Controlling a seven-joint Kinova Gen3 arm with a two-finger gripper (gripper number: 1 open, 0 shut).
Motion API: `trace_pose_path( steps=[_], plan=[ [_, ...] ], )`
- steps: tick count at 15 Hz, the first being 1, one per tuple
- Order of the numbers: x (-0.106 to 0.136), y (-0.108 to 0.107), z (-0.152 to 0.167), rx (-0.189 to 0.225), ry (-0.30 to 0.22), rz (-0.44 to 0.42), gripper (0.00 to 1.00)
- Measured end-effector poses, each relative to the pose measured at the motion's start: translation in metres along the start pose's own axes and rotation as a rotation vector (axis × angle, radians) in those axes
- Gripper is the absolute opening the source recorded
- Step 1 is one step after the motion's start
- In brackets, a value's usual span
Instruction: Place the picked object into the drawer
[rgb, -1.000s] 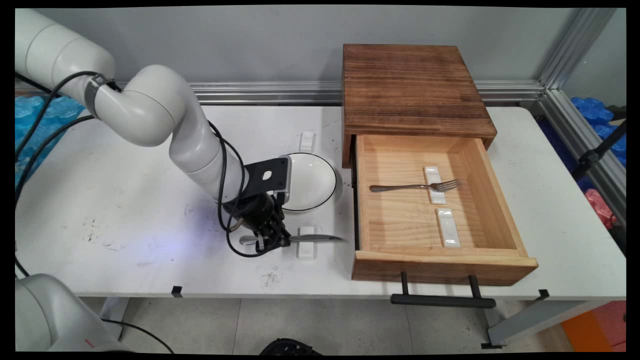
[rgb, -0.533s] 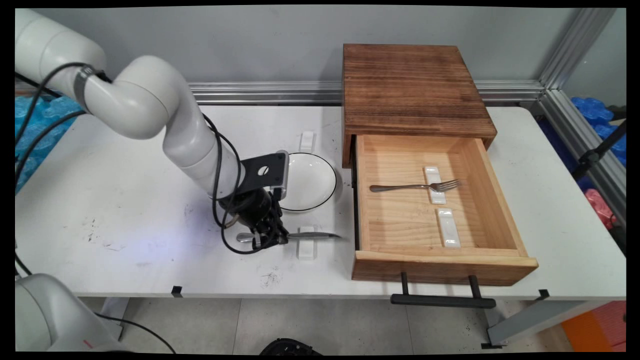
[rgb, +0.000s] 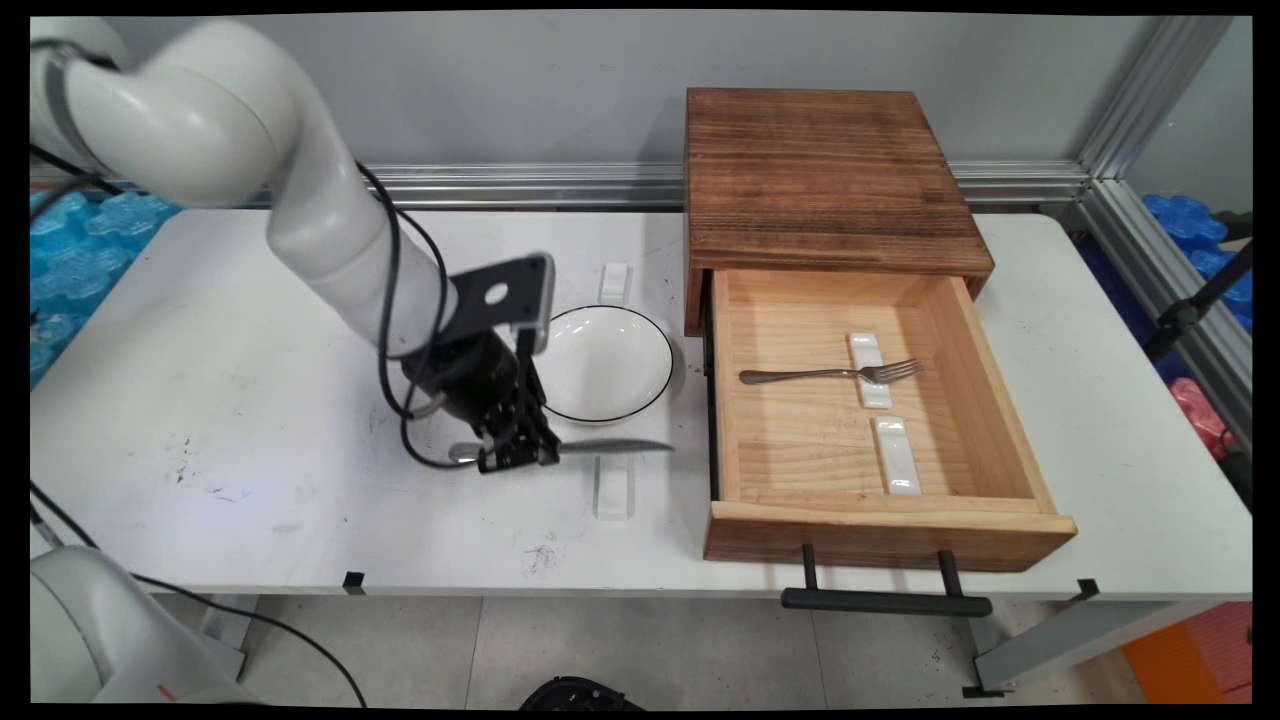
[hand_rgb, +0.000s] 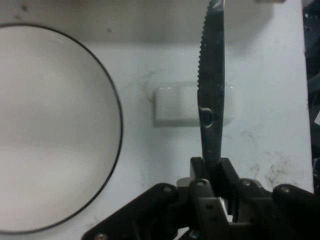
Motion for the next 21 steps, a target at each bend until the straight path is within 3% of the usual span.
trace_pose_path(
  steps=[4, 10, 16, 21],
  plan=[
    [0.016, -0.002, -0.037, 0.002, 0.014, -0.022, 0.0],
    [0.08, -0.011, -0.082, 0.022, 0.069, -0.065, 0.0],
    [0.142, -0.015, -0.083, 0.038, 0.1, -0.096, 0.0],
    [0.193, -0.014, -0.063, 0.049, 0.11, -0.11, 0.0]
  ],
)
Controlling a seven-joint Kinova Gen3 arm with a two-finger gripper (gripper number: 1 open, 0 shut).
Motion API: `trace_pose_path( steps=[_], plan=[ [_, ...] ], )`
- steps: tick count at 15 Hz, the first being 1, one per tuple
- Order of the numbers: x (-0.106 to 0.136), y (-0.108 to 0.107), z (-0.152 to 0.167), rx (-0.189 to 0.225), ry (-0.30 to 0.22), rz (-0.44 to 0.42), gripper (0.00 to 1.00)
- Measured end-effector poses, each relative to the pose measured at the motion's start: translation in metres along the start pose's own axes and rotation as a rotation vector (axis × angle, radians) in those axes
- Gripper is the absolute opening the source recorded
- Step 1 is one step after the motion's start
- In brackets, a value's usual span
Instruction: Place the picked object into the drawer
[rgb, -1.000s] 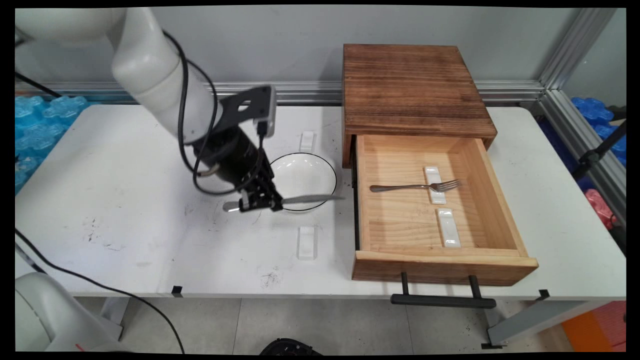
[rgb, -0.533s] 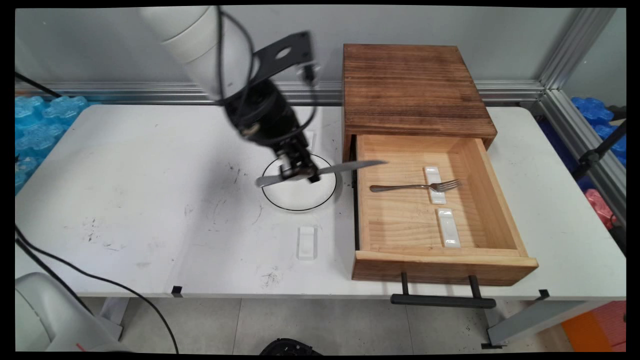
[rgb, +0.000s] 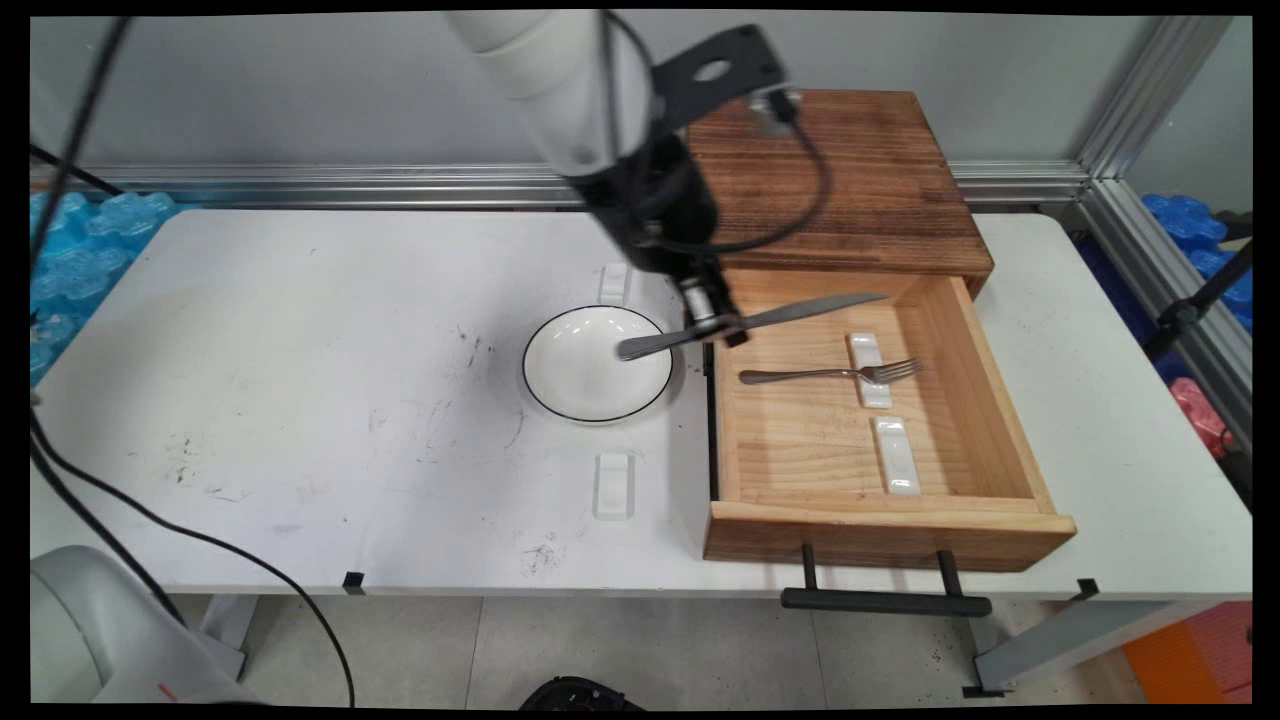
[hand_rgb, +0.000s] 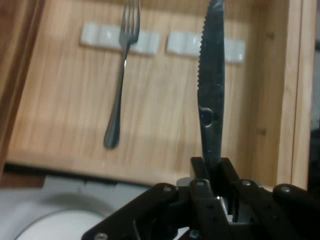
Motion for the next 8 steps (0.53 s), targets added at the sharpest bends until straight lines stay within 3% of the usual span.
trace_pose_path(
  steps=[8],
  plan=[
    [0.063, 0.011, 0.072, 0.013, -0.02, 0.013, 0.0]
  ],
)
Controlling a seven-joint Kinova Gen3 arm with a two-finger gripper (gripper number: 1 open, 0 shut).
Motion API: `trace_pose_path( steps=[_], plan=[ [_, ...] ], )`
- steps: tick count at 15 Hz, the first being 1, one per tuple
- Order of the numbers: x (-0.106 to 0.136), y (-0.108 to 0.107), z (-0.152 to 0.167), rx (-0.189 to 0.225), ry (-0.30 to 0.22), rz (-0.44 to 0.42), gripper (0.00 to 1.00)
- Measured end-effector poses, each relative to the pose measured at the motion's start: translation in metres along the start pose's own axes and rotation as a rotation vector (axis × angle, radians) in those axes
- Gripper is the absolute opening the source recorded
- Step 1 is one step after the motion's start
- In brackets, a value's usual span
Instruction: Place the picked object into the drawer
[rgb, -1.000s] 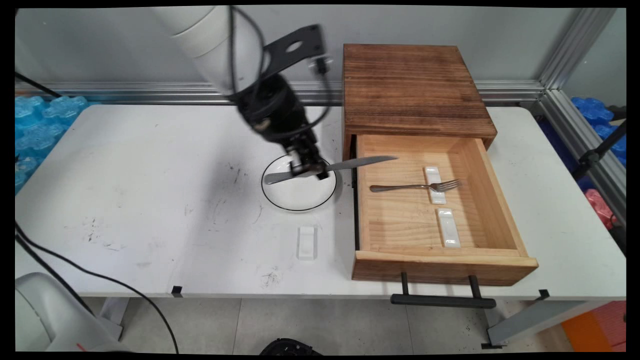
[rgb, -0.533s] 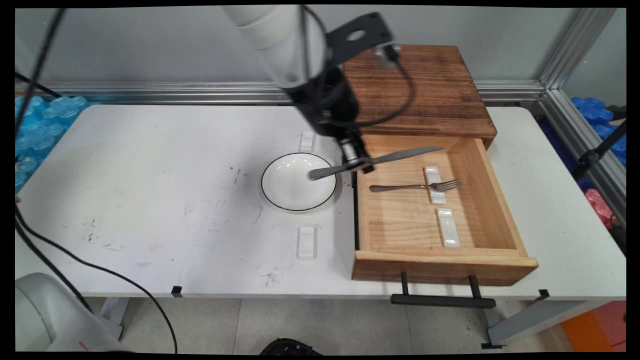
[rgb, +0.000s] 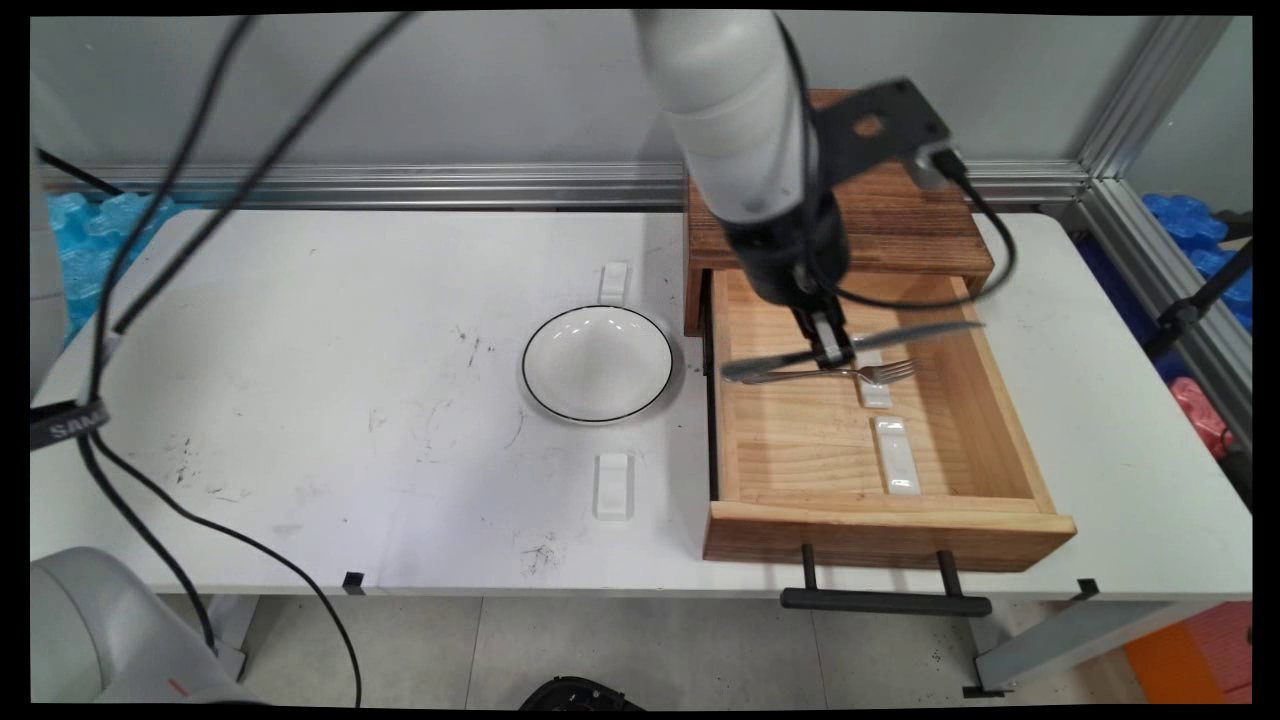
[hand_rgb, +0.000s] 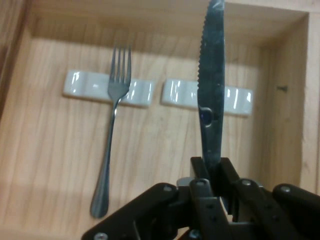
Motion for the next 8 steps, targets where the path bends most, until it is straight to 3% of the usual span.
trace_pose_path(
  steps=[8],
  plan=[
    [0.018, 0.011, 0.067, -0.012, -0.056, 0.043, 0.0]
  ],
)
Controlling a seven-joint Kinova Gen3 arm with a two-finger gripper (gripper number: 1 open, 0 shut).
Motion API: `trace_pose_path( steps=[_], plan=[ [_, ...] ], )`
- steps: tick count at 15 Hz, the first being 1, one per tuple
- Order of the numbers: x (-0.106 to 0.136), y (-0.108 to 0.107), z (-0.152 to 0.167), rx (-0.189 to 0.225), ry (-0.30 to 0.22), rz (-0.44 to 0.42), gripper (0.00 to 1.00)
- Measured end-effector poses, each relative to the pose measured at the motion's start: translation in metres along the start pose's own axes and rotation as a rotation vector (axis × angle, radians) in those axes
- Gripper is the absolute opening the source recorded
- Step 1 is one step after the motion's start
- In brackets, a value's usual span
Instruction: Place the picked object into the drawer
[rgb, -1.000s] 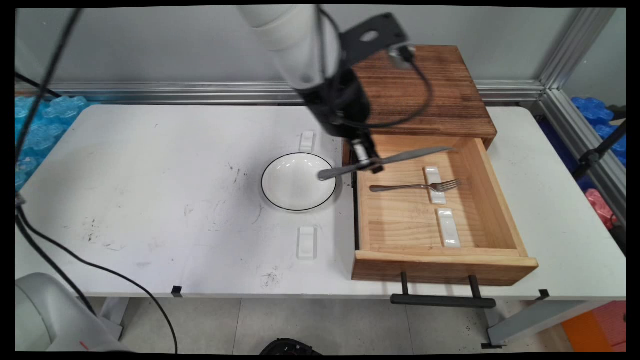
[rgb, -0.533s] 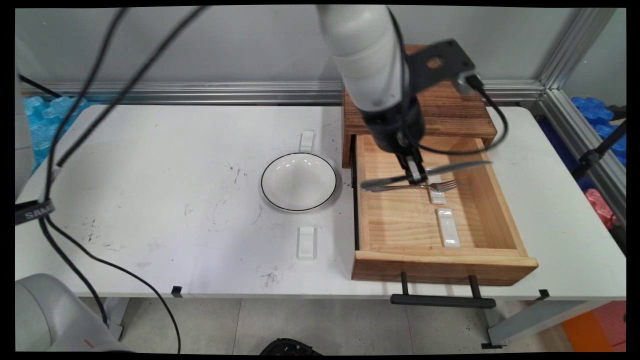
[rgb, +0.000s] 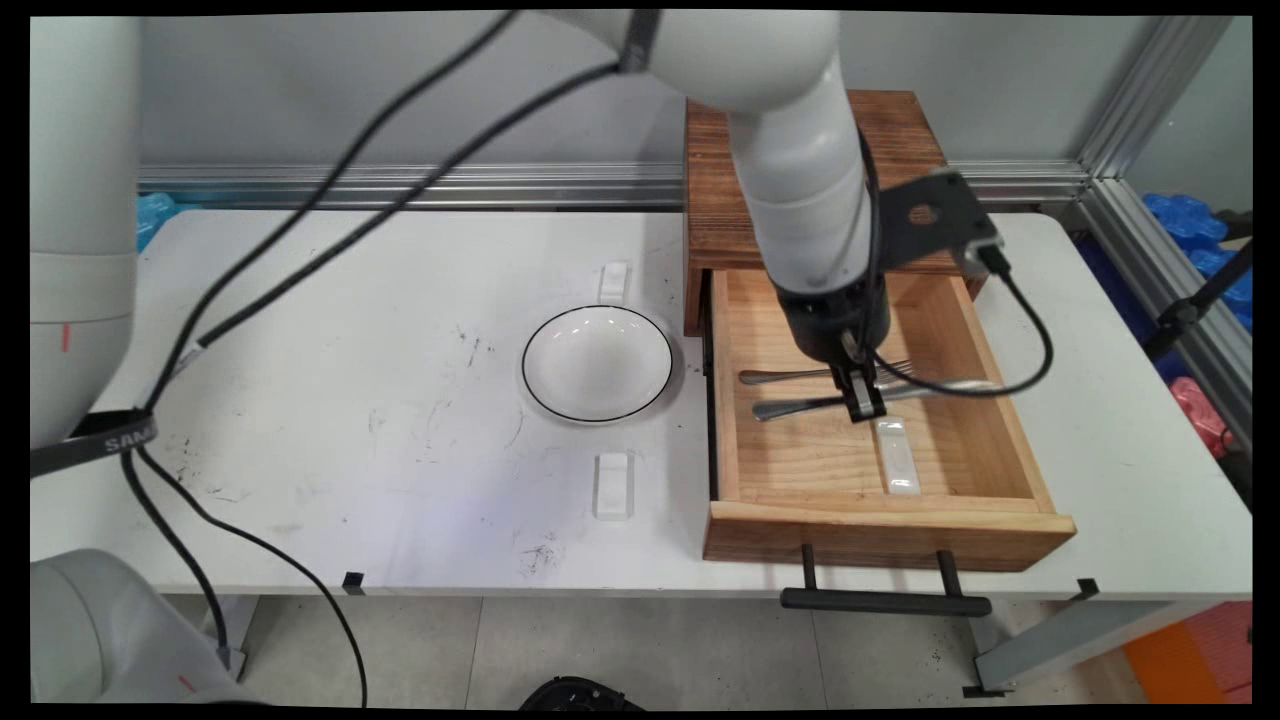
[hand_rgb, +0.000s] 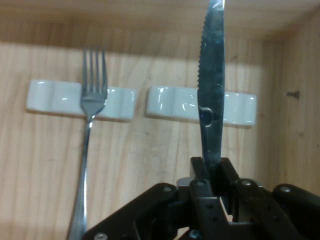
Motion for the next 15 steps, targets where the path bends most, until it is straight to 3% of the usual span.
trace_pose_path(
  steps=[15],
  plan=[
    [-0.003, 0.004, 0.076, -0.008, -0.075, 0.058, 0.0]
  ],
)
